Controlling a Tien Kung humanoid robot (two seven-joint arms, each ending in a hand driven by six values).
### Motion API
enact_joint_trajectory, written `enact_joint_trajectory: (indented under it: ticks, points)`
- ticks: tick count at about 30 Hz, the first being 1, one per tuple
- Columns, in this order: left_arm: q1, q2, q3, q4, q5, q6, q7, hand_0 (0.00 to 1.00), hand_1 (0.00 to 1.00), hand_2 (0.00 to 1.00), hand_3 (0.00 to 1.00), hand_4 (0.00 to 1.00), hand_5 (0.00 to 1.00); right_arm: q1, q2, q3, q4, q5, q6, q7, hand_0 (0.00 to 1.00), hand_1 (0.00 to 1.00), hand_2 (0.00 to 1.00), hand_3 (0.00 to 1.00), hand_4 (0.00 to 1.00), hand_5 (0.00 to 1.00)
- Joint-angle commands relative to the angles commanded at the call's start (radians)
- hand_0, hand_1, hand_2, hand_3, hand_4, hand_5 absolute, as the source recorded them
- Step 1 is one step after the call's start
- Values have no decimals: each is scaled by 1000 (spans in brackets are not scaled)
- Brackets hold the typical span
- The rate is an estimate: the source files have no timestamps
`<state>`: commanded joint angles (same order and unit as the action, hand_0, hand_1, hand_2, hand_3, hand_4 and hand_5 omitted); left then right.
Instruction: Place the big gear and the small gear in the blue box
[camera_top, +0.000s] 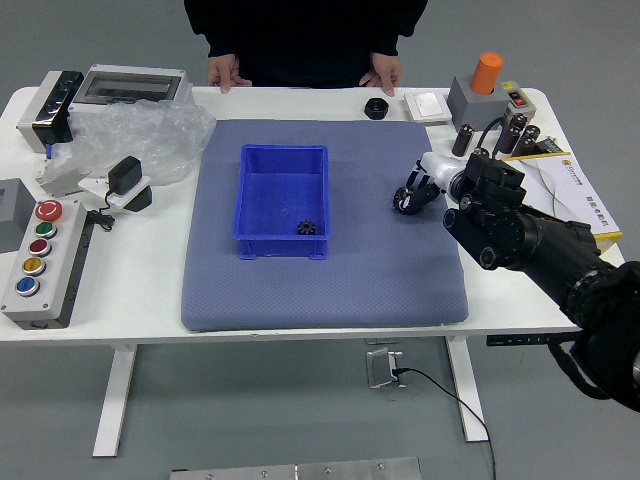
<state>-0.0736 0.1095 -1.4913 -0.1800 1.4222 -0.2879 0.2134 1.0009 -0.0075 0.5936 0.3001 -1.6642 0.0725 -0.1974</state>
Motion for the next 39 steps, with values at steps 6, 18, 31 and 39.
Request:
enact_joint_trajectory:
  ticks: [6,18,31,39]
  points:
    - [0,0,0,0,0,0,0,877,831,832,876,806,335,-7,4,-1,-1,-1,1,-6,620,474,535,631,813,225]
    - [1,0,0,0,0,0,0,877,831,832,876,804,331,-11,5,0,1,-5,-16,-12,623,464,519,624,826,191]
    - [4,0,1,0,0,0,0,877,831,832,876,803,329,-16,1,4,4,-12,-44,-9,608,429,449,567,893,78]
    - [5,2,0,0,1,0,-1,876,830,831,876,803,329,-13,-16,20,37,-30,-47,-20,605,428,437,558,885,74]
